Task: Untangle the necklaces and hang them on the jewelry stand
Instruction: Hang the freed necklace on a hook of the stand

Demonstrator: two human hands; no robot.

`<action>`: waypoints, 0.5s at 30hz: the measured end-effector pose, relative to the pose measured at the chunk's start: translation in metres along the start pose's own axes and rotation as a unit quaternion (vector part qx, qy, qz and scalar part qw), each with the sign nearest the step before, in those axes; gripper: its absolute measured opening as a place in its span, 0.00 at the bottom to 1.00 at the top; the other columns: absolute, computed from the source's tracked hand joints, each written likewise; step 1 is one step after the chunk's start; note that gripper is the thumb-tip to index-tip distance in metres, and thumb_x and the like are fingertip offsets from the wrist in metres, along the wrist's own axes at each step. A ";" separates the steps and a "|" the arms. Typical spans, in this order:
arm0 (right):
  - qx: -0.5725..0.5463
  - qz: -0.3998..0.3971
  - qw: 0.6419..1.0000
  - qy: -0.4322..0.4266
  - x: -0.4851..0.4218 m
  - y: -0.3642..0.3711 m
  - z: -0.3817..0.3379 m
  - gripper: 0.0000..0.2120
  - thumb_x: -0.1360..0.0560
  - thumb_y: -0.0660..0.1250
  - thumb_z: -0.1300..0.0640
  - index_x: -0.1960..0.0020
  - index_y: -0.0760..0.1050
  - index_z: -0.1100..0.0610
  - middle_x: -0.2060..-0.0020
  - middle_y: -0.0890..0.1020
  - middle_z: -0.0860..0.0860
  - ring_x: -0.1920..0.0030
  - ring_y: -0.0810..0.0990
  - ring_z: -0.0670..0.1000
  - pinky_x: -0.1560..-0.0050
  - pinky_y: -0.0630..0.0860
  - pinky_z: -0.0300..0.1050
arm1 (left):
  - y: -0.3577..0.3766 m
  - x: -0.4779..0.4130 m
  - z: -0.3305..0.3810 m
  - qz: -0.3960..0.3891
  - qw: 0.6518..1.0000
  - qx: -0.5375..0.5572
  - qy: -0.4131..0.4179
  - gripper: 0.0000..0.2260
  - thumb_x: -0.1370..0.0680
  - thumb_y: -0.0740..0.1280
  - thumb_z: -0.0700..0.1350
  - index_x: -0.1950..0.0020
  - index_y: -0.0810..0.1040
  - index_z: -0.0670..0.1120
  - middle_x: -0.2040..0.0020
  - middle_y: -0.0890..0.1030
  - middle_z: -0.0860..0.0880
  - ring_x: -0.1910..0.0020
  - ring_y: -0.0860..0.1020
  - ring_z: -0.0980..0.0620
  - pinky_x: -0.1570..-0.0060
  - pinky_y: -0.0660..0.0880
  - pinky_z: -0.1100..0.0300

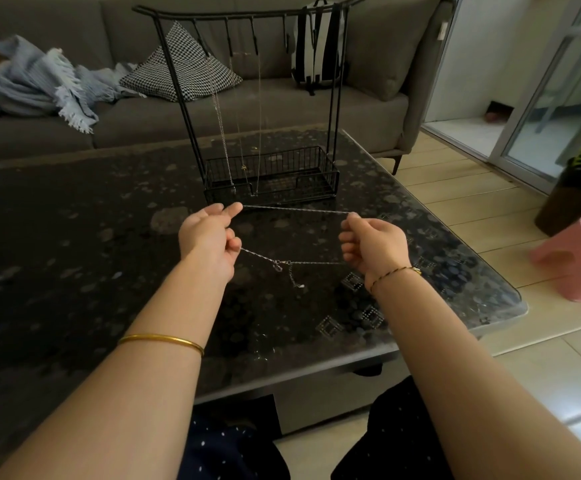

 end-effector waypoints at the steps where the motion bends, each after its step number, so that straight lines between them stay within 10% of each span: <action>1: -0.013 -0.004 1.000 -0.006 0.002 0.001 -0.002 0.10 0.21 0.63 0.55 0.55 0.78 0.60 0.69 0.76 0.50 0.72 0.72 0.45 0.71 0.73 0.36 | 0.001 0.000 0.000 -0.001 1.000 -0.014 0.007 0.06 0.20 0.62 0.37 0.48 0.75 0.47 0.52 0.82 0.49 0.75 0.67 0.59 0.74 0.66 0.69; 8: 0.040 -0.041 0.997 -0.049 0.010 0.016 -0.013 0.09 0.21 0.62 0.58 0.56 0.79 0.59 0.70 0.75 0.49 0.74 0.67 0.44 0.77 0.64 0.33 | 0.010 -0.003 -0.007 -0.008 0.963 -0.258 0.083 0.13 0.20 0.57 0.34 0.51 0.80 0.44 0.51 0.79 0.47 0.56 0.78 0.53 0.54 0.78 0.59; 11: 0.055 -0.052 0.996 -0.041 0.010 0.021 -0.011 0.09 0.21 0.61 0.60 0.53 0.79 0.60 0.69 0.75 0.50 0.74 0.67 0.44 0.76 0.64 0.33 | 0.016 -0.004 -0.014 -0.056 0.858 -0.487 0.150 0.12 0.20 0.59 0.34 0.47 0.81 0.46 0.38 0.77 0.46 0.37 0.74 0.47 0.36 0.72 0.51; 15: 0.077 -0.055 0.995 -0.033 0.009 0.023 -0.009 0.10 0.20 0.59 0.61 0.55 0.78 0.59 0.69 0.75 0.50 0.74 0.68 0.44 0.76 0.66 0.32 | 0.014 -0.005 -0.015 -0.050 0.764 -0.612 0.200 0.09 0.23 0.67 0.38 0.57 0.77 0.52 0.37 0.75 0.45 0.36 0.72 0.44 0.39 0.73 0.47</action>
Point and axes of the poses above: each hand's wrist, its own x-axis away from the middle knuckle, its own y-axis out of the palm, z = x × y, the point moved 5 cm from there along -x, towards the middle knuckle
